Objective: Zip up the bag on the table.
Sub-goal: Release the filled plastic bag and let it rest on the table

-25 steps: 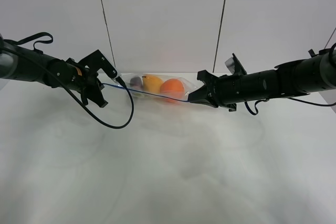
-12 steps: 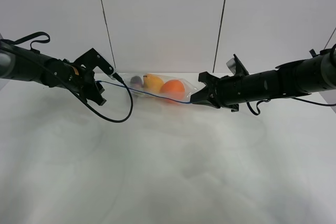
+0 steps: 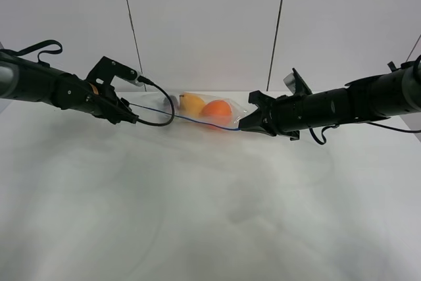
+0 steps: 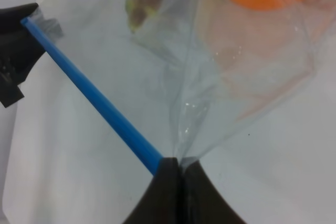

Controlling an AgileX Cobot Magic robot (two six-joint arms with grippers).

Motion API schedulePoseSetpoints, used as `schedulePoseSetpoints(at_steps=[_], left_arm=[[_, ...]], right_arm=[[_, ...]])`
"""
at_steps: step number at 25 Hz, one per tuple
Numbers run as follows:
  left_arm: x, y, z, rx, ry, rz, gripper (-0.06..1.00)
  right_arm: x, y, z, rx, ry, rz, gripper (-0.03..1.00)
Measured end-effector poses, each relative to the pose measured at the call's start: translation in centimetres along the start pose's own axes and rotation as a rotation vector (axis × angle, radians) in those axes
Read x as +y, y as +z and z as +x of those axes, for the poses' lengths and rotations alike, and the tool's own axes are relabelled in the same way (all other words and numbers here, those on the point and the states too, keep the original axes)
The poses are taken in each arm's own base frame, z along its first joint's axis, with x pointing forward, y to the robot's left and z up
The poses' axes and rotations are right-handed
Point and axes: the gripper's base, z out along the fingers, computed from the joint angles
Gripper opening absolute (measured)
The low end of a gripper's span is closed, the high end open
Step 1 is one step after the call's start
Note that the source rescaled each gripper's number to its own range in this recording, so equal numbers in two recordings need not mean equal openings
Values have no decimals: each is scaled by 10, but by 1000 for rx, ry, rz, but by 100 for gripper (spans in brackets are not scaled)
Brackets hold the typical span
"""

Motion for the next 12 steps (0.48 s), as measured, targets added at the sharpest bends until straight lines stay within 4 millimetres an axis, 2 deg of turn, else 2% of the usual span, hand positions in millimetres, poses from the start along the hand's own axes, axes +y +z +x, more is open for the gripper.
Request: schedulePoseSetpoints(at_steps=[12], left_arm=[[-1,-1,13,143,-210,7,60]], right_arm=[[0,0,1,8,-11,5,0]])
